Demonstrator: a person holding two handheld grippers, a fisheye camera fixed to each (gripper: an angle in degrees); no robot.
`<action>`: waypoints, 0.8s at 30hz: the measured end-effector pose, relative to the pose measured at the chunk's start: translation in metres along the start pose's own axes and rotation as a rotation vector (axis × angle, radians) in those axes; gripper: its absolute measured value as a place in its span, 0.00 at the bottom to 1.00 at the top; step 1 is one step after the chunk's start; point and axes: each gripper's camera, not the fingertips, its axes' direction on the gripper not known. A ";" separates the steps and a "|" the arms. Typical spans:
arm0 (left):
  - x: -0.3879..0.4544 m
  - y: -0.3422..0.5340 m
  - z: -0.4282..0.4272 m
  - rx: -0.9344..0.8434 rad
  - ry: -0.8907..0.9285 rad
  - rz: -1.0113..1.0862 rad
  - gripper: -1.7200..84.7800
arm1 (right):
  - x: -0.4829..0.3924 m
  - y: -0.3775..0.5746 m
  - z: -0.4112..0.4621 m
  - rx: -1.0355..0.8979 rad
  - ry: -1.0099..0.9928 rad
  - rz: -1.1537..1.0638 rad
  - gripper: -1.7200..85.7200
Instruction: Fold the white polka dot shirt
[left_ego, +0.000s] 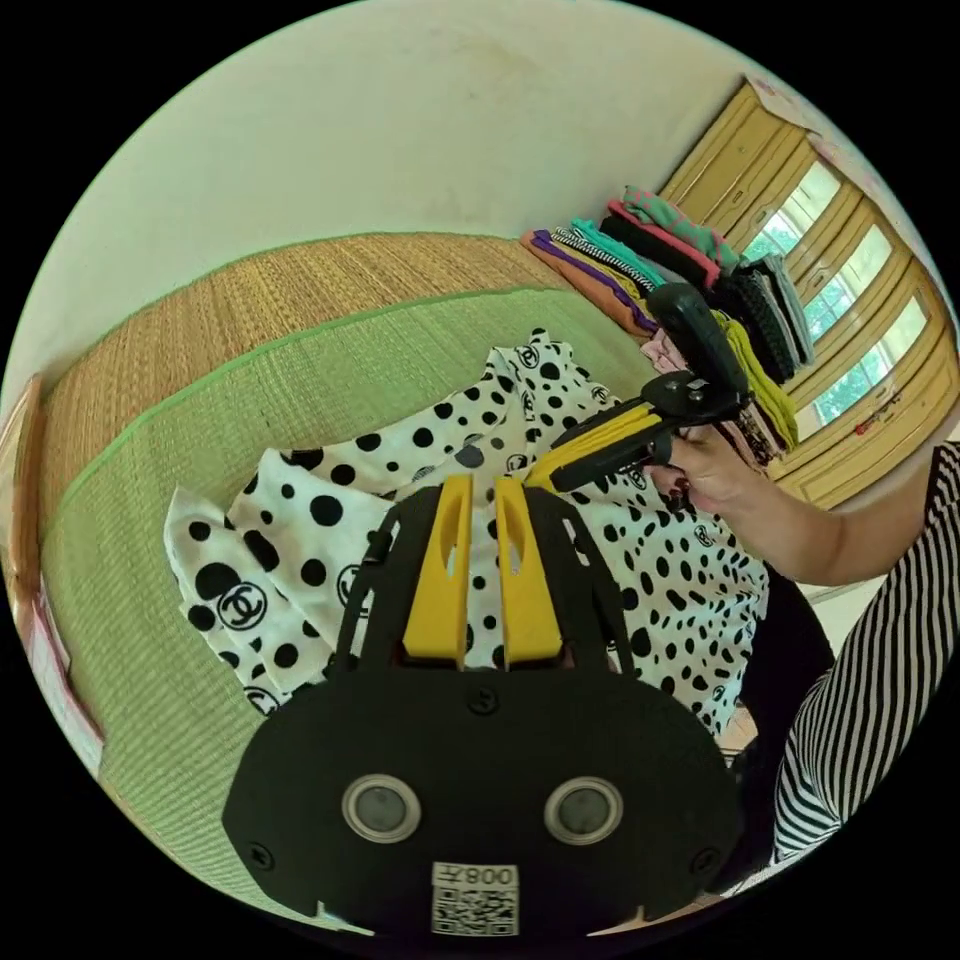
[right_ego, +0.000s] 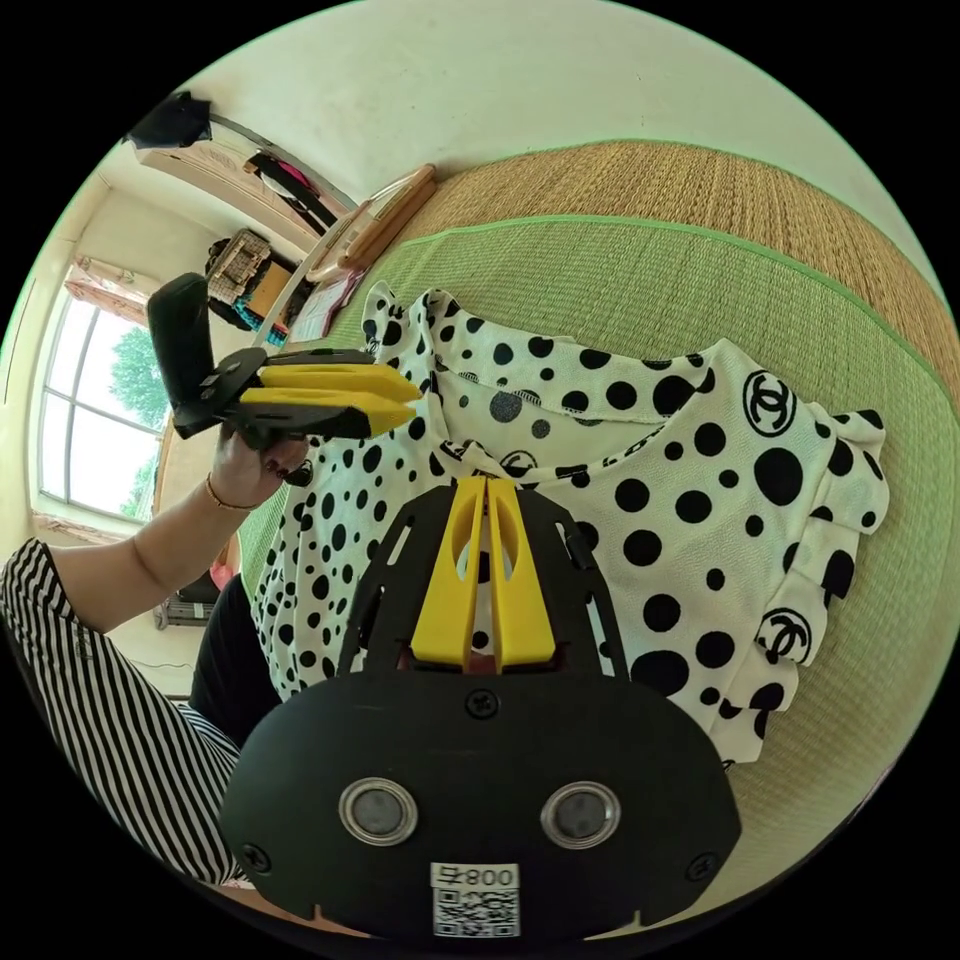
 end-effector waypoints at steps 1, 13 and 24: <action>0.013 -0.007 0.005 -0.019 0.023 0.082 0.09 | 0.001 0.000 0.000 0.001 -0.004 0.004 0.02; 0.040 -0.051 0.054 -0.299 0.003 0.307 0.04 | -0.004 0.009 -0.015 0.067 -0.078 -0.007 0.02; -0.032 -0.072 0.079 -0.370 0.410 -0.027 0.04 | -0.024 0.005 -0.013 0.088 0.012 -0.080 0.02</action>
